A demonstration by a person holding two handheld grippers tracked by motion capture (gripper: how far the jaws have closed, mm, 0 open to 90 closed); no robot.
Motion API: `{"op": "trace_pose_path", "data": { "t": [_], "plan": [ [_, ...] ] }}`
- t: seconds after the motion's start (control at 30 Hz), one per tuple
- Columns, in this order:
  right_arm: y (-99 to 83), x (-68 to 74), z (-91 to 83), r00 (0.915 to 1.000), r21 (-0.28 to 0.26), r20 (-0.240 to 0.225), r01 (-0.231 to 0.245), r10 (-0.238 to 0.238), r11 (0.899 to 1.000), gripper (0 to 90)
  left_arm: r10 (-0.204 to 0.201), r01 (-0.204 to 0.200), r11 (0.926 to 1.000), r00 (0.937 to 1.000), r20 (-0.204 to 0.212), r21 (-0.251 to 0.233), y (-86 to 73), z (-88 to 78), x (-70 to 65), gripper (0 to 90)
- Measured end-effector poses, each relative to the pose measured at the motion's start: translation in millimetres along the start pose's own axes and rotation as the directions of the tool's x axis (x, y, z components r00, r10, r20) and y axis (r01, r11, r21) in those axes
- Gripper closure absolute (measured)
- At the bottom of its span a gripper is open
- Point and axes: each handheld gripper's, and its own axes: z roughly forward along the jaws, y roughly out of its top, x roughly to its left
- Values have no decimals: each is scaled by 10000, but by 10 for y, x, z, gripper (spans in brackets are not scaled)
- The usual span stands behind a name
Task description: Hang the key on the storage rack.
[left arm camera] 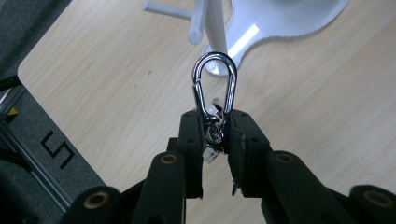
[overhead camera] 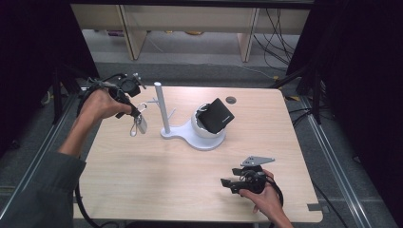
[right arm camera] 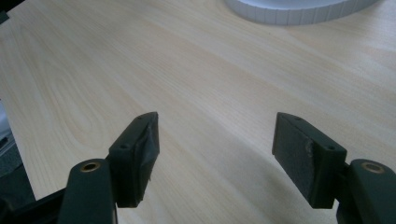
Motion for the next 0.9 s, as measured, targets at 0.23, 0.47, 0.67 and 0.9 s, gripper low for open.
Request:
{"op": "trace_pose_path", "data": {
  "t": [0.23, 0.47, 0.67, 0.9],
  "plan": [
    [-2, -13, 10, 9998, 7, -143, 158, -158, 9999, 328, -166, 165, 9998, 9999, -32, -57, 87, 59, 45, 752],
    [2, -20, 10, 9998, -8, -23, 207, -207, 9998, 327, -444, 444, 9987, 9990, 19, -254, 136, 128, 88, 752],
    [8, -22, 10, 9996, -56, 23, 292, -292, 9996, 327, -477, 478, 9987, 9988, 75, -173, 178, 193, 71, 752],
    [6, 2, 7, 9999, 95, -89, 46, -45, 9999, 327, -414, 415, 9990, 9991, 38, -166, 224, 277, 55, 751]
  ]
}}
